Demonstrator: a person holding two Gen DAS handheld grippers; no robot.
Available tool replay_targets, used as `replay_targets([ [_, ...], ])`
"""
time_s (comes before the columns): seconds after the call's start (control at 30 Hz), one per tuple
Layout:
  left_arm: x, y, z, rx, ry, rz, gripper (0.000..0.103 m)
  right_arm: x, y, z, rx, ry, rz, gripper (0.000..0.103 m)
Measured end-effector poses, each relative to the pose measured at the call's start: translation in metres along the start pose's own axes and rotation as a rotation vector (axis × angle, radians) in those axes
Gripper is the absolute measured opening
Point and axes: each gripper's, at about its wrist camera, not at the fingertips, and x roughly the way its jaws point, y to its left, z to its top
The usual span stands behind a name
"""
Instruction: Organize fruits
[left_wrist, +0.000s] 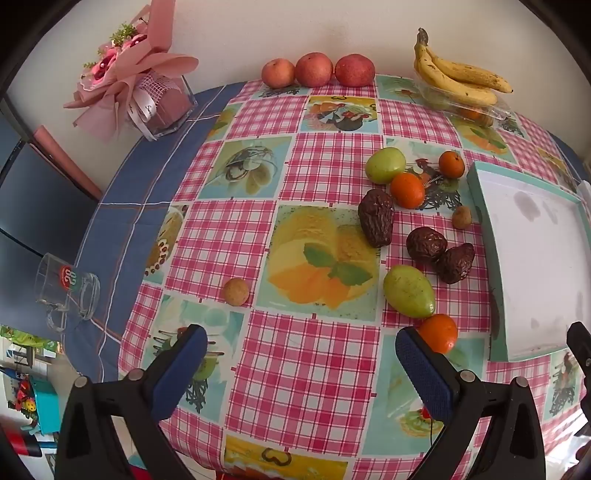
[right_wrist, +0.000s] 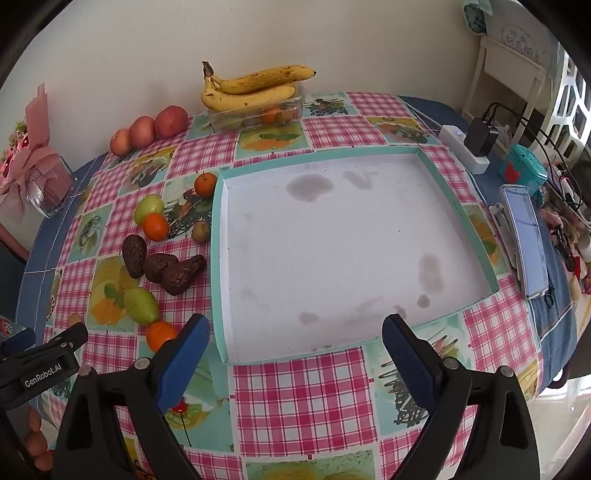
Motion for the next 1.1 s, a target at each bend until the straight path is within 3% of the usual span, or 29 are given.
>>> replay_targets([
  [1.1, 0.0, 0.0, 0.0, 0.0, -0.002, 0.0, 0.103, 0.0, 0.0012, -0.0009, 0.003, -0.001, 0.009, 0.095],
])
